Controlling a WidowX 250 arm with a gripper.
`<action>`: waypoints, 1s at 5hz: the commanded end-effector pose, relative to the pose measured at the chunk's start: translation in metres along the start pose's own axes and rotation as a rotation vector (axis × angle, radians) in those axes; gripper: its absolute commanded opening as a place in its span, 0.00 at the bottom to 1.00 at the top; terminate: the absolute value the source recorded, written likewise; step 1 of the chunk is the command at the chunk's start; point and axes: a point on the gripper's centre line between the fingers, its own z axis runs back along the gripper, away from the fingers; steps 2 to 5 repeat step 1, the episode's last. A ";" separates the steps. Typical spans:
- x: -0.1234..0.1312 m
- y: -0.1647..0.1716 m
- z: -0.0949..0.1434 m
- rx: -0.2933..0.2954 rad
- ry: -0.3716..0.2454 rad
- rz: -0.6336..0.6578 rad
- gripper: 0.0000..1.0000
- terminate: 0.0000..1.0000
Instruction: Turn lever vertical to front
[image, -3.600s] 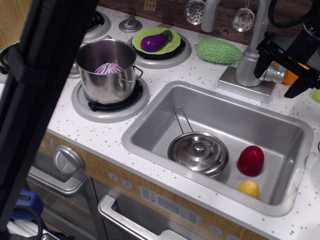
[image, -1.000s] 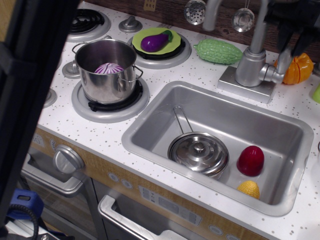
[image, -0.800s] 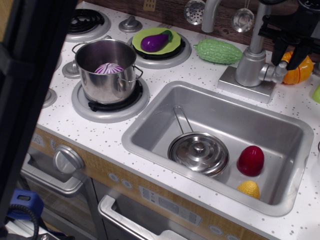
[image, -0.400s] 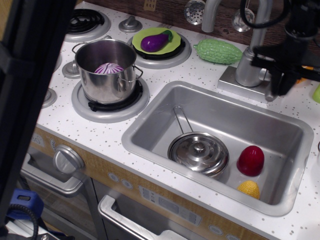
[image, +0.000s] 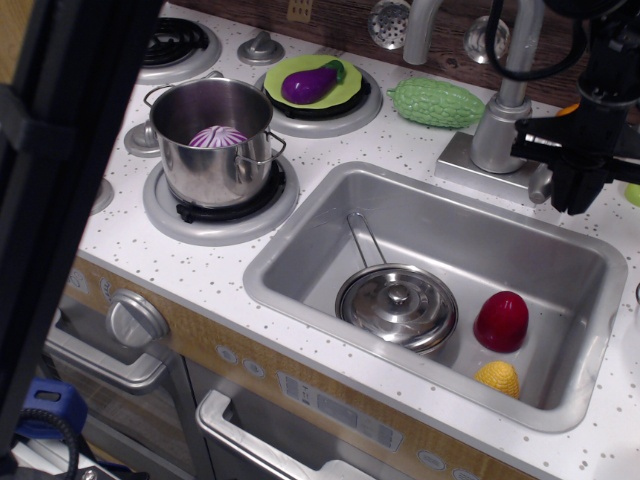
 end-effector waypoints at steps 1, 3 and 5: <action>0.019 0.004 0.040 0.025 -0.015 -0.025 1.00 1.00; 0.019 0.004 0.040 0.025 -0.015 -0.025 1.00 1.00; 0.019 0.004 0.040 0.025 -0.015 -0.025 1.00 1.00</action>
